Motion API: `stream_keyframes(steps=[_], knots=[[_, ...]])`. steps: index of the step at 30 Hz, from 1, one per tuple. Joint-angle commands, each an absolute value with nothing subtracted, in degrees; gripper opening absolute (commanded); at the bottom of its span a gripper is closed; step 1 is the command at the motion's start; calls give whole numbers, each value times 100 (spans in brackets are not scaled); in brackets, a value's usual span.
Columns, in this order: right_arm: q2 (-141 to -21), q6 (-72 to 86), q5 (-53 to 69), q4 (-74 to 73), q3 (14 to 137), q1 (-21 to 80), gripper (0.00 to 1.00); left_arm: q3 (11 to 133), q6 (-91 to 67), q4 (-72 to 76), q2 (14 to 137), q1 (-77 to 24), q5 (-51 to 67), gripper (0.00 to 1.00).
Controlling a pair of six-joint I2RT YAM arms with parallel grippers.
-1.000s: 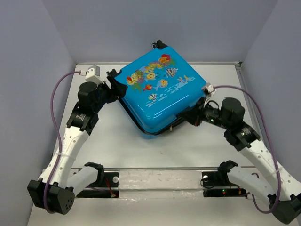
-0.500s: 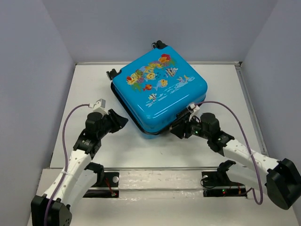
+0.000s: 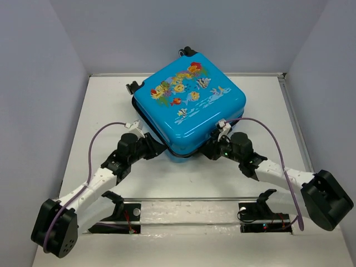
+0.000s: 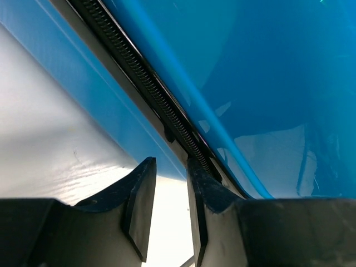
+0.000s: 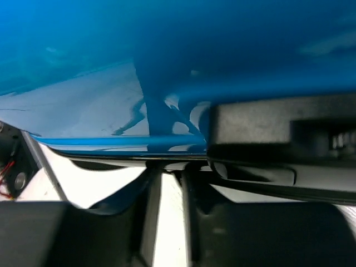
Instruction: Pack the luggage
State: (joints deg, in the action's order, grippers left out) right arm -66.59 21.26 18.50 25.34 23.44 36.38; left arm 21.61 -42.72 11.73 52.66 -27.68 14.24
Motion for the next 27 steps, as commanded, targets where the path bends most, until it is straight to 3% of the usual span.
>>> stream_keyframes(steps=[1, 4, 10, 15, 20, 22, 23, 26, 27], knots=[[-6899, 2100, 1600, 3366, 2391, 4077, 7, 2338, -4368, 1985, 5774, -2918, 1353, 37], [-6917, 2118, 1205, 3253, 2469, 4498, 7, 2478, -4447, 2126, 6002, -3102, 1301, 36], [-6653, 2398, -543, 1768, 2847, 6352, 7, 2768, -4658, 2443, 6345, -3628, 1029, 35], [-7495, 2777, -1922, 1038, 3988, 7820, 7, 3119, -4825, 2654, 6829, -4077, 765, 34], [-8173, 2918, -2986, 1404, 4631, 7674, 7, 3243, -4799, 2628, 6882, -4219, 739, 37], [-8349, 3137, -3260, 1826, 4632, 7446, 7, 3365, -4668, 2392, 6803, -4131, 721, 46], [-8480, 3355, -3409, 2228, 4562, 7209, 7, 3540, -4476, 1964, 6681, -3948, 756, 65], [-8709, 3542, -3849, 2443, 4597, 7102, 7, 3849, -3975, 832, 6303, -3456, 861, 91], [-8745, 3612, -3919, 2435, 4571, 7102, 7, 3971, -3868, 600, 5902, -2932, 948, 94]])
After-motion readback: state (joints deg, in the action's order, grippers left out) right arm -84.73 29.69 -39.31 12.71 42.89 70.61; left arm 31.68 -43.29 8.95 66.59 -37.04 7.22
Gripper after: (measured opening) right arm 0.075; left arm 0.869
